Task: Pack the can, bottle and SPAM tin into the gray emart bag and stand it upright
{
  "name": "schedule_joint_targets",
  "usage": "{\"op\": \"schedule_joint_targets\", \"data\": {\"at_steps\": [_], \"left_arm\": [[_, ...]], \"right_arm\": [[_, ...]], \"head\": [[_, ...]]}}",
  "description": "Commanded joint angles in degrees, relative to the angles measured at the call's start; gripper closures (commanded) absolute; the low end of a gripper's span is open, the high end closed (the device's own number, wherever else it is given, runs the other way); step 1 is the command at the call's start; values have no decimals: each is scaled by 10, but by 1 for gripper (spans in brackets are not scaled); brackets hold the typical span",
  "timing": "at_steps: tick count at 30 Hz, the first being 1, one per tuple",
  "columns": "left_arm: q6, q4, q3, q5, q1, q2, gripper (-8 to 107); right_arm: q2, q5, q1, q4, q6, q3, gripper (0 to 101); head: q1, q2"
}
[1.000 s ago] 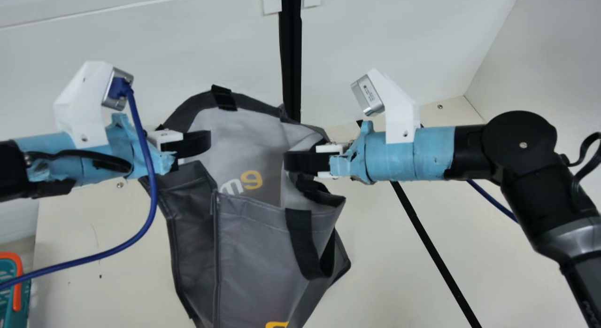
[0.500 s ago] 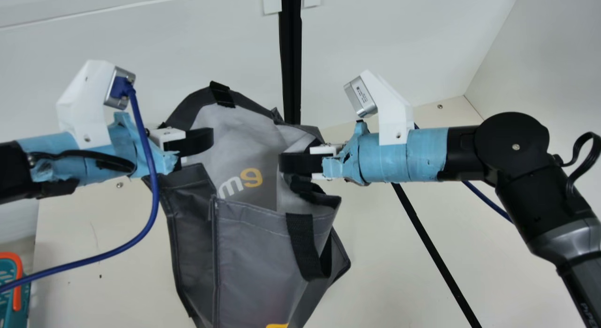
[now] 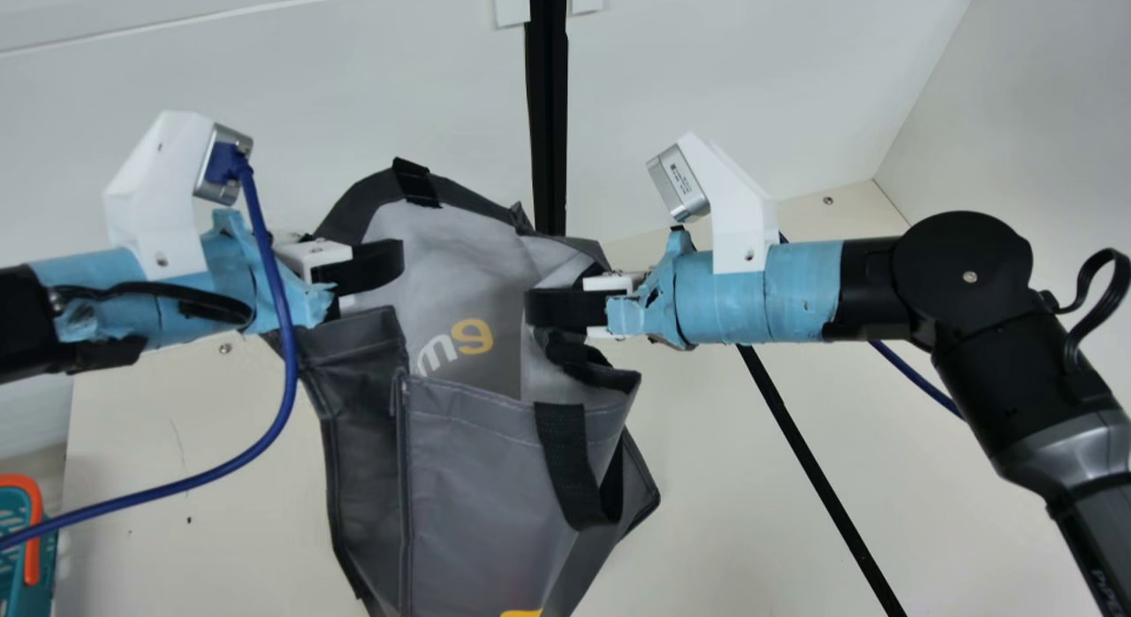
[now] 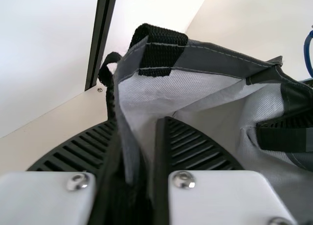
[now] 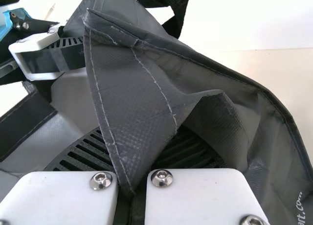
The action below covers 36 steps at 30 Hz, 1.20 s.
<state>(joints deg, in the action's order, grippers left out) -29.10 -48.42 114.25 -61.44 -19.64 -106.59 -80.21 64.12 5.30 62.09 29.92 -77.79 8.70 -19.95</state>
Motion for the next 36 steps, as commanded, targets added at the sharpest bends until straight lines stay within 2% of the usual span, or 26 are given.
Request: {"op": "schedule_joint_targets", "data": {"at_steps": [1,18,19,20,36], "left_arm": [[0,0,0,0,0,0,67],[0,0,0,0,0,0,10],[0,0,0,0,0,0,9],[-3,-1,-28,7,-3,21,9],[-46,-46,-61,40,8,80,9]], "right_arm": [[0,0,0,0,0,0,101],[0,0,0,0,0,0,101],[0,0,0,0,0,0,101],[0,0,0,0,0,0,101],[0,1,0,0,0,0,101]], "head": [[13,0],[13,0],[13,0],[13,0],[13,0]]}}
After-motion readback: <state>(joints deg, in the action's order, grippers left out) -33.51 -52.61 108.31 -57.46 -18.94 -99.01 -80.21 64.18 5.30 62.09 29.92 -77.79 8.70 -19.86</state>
